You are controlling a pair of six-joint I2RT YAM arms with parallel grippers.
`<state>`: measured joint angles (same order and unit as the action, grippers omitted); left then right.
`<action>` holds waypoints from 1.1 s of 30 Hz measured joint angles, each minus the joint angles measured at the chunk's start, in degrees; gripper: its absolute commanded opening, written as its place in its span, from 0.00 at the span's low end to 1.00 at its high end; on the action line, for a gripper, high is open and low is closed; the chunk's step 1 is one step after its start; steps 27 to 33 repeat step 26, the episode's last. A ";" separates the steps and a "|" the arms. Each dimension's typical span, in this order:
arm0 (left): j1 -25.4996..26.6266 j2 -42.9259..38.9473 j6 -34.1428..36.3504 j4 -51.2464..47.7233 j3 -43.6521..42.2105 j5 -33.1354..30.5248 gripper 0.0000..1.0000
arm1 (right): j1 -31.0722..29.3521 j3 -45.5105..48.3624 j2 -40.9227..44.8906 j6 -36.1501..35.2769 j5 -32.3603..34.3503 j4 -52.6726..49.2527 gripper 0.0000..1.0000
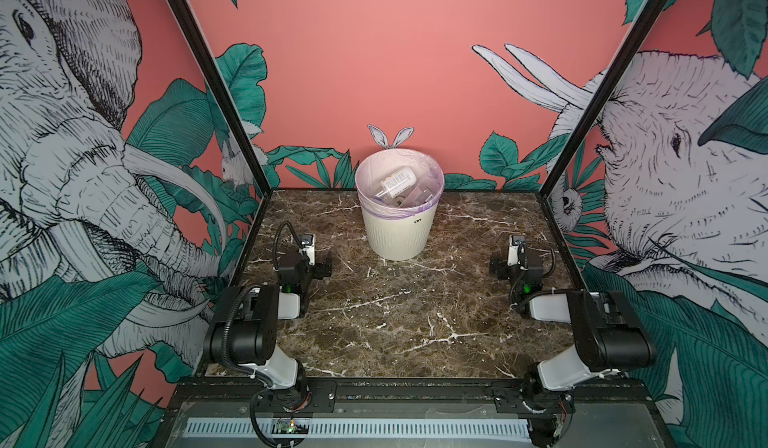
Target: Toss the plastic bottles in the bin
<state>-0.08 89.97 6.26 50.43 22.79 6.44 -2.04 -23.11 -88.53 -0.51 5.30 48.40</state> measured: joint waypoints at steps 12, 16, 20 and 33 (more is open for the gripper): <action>0.02 0.00 0.00 0.00 0.00 -0.04 1.00 | 0.00 0.33 0.00 0.07 0.00 0.66 0.99; 0.04 0.00 0.00 0.00 0.00 -0.07 1.00 | 0.00 0.33 0.00 0.07 0.00 0.66 0.99; 0.04 0.00 0.00 0.00 0.00 -0.07 1.00 | 0.00 0.33 0.00 0.07 -0.02 0.66 0.99; 0.04 0.00 0.00 0.00 0.00 -0.04 1.00 | 0.00 0.33 0.00 0.07 0.00 0.66 0.99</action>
